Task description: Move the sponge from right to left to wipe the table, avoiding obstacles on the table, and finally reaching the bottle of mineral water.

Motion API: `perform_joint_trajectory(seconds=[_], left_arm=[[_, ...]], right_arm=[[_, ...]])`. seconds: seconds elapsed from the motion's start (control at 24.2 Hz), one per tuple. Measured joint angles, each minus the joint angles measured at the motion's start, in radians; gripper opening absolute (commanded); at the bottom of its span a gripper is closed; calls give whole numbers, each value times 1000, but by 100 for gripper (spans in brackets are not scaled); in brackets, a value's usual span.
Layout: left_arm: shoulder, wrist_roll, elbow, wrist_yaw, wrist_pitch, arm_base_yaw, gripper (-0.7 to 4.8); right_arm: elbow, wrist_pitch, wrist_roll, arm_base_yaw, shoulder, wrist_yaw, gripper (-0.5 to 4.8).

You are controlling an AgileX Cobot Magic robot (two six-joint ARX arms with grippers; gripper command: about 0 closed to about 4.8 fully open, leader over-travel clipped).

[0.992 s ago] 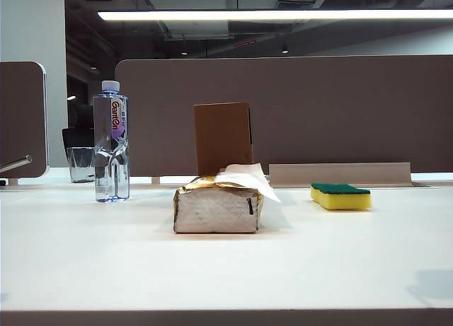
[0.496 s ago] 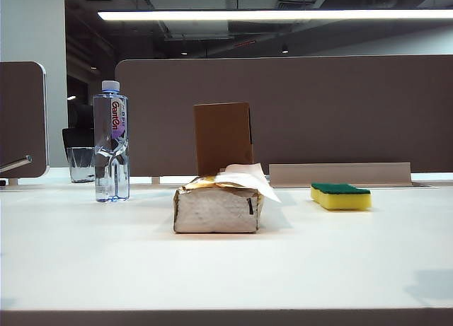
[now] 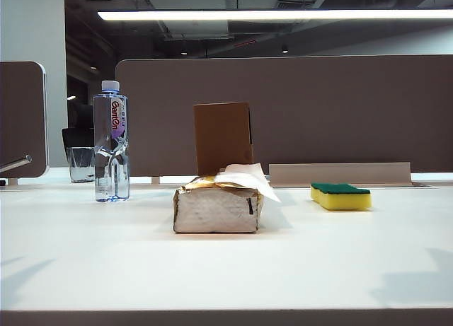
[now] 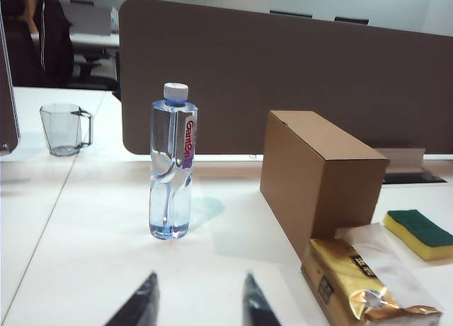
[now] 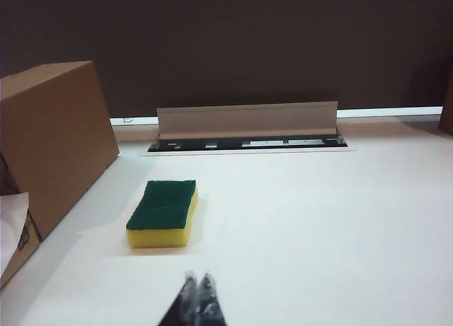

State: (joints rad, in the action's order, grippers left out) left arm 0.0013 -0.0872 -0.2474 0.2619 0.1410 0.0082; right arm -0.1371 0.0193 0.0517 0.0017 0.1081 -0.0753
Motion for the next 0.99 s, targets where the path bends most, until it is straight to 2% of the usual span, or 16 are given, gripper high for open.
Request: perform_joint_trajectory(seconds=[0.29, 0.45, 0.5, 0.62, 0.79, 0.99], left_arm=[[0, 0, -109, 42, 155, 0, 158], [17, -1, -186, 51, 269, 0, 392], [25, -1, -198, 51, 288, 0, 415], [64, 0, -245, 58, 344, 0, 418], [147, -1, -315, 129, 358, 0, 418], [288, 0, -415, 256, 359, 0, 417]], right_arm=[[-139, 181, 5, 0, 1, 0, -5], [-253, 315, 6, 0, 10, 0, -5], [-271, 336, 6, 0, 16, 0, -5], [-335, 384, 14, 0, 47, 0, 2], [-422, 417, 67, 0, 116, 0, 37], [-518, 447, 149, 0, 265, -68, 141]])
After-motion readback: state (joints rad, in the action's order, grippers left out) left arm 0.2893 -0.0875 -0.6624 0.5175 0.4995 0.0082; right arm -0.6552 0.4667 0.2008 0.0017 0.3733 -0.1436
